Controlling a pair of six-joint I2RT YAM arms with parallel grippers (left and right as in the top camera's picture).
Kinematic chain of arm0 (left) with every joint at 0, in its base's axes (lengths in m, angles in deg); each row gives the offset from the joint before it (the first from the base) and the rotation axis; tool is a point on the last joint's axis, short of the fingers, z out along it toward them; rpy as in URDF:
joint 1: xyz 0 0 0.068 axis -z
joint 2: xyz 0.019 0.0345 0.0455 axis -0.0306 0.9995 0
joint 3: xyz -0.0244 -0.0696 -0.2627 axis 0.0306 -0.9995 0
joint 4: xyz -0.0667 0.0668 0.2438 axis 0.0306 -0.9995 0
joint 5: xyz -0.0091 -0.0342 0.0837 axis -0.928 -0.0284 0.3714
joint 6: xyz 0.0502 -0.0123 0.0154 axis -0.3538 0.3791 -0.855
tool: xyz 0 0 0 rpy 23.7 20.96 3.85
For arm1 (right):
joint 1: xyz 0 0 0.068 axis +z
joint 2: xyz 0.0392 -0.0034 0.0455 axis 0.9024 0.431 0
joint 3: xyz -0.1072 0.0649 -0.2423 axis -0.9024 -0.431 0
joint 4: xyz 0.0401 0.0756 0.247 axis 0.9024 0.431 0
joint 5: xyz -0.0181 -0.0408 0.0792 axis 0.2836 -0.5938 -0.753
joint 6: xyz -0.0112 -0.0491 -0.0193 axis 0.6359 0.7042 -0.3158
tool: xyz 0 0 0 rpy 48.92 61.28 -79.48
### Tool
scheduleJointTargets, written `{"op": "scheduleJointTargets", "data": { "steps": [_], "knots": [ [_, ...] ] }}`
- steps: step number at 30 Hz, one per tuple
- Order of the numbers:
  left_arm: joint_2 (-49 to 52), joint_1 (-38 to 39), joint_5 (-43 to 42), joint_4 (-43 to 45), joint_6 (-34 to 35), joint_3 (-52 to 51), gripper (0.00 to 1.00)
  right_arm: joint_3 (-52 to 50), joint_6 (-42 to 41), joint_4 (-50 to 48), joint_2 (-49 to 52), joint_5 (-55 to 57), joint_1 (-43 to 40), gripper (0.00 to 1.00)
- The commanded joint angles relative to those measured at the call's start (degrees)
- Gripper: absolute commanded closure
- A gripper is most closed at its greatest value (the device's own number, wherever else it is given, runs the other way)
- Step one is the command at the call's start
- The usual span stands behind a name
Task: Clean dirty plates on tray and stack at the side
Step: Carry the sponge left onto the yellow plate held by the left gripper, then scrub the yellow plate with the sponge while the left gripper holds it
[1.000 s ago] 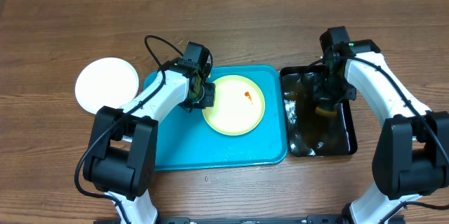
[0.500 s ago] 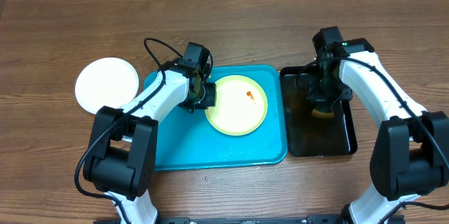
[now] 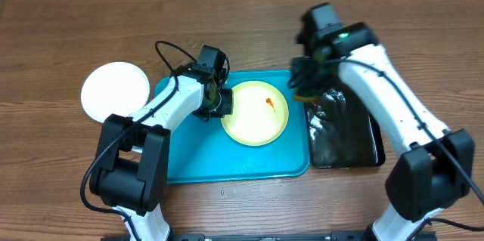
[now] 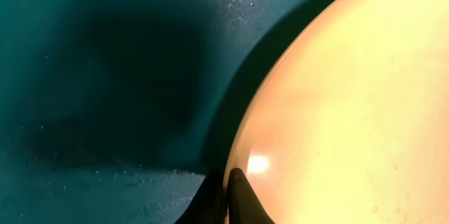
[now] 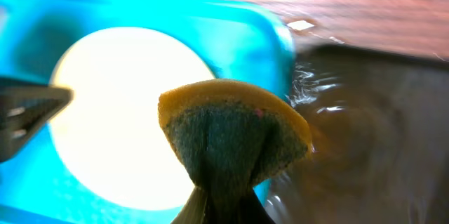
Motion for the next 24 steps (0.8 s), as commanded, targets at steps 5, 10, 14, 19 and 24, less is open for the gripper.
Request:
{"op": "scheduleJointTargets", "data": {
  "steps": [5,10,14,19,24],
  "knots": [
    [-0.9,0.1,-0.2,-0.2,1.2,0.2,0.95,-0.7,0.1,-4.3,2.5,9.2,9.2,0.96],
    [-0.9,0.1,-0.2,-0.2,1.2,0.2,0.94,-1.5,0.1,-6.5,7.5,17.1,12.0,0.96],
    [-0.9,0.1,-0.2,-0.2,1.2,0.2,0.94,-1.6,0.1,-8.3,11.6,19.9,12.5,0.96],
    [-0.9,0.1,-0.2,-0.2,1.2,0.2,0.93,-1.6,0.1,-9.2,15.3,19.9,12.5,0.95],
    [-0.9,0.1,-0.2,-0.2,1.2,0.2,0.9,-1.8,-0.1,-9.2,17.0,19.8,12.5,0.81]
  ]
}}
